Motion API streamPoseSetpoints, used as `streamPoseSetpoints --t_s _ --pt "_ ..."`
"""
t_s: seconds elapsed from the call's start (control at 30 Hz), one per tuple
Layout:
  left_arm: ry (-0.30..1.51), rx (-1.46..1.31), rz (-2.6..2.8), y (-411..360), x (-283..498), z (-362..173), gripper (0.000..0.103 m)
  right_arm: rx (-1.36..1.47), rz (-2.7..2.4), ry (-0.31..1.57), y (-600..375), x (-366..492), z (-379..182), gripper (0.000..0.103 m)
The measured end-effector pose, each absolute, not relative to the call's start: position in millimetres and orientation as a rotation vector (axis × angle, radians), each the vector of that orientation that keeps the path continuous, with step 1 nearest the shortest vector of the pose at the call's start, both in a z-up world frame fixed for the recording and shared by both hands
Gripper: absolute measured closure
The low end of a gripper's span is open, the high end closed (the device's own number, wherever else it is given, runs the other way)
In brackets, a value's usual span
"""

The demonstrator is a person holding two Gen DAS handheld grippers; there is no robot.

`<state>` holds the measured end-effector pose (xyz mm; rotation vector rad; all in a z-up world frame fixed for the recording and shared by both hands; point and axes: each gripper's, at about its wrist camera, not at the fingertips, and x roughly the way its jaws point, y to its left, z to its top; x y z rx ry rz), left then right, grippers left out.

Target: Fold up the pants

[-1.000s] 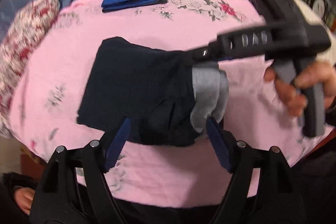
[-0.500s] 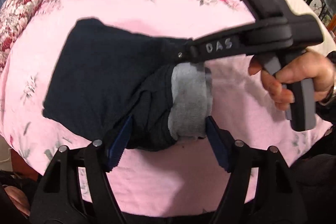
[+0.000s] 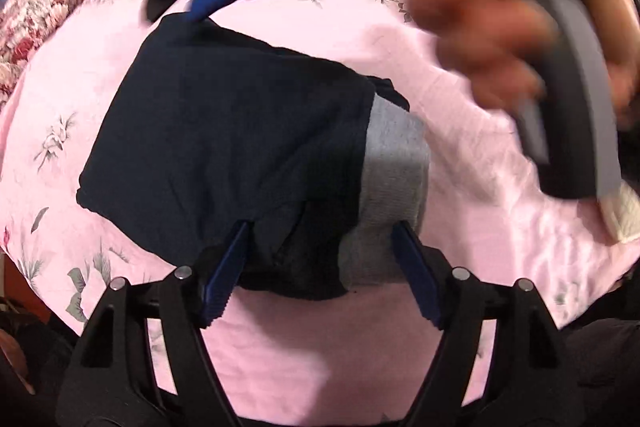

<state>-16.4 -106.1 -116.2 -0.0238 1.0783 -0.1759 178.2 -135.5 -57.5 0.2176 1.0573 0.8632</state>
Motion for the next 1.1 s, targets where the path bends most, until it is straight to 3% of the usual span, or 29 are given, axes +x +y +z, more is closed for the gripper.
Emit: streamPoseSetpoints --t_s 0.17,0.47,0.73,0.93,1.1 --pt "1.071 -0.045 -0.176 -103 -14 -122 0.024 0.069 0.786 1.216 -105 216 -106 0.091" --pt "0.961 -0.152 -0.067 -27 -26 -70 0.026 0.067 0.846 1.04 -144 174 -51 0.087" --pt "1.07 -0.135 0.08 18 24 -107 0.025 -0.07 0.806 1.002 -176 82 -73 0.082" --pt "1.1 -0.157 0.09 27 38 -131 0.008 0.028 0.726 1.054 -184 91 -110 0.084" --pt "1.092 -0.207 0.094 35 29 -111 0.012 0.096 0.727 1.03 -199 82 -85 0.077"
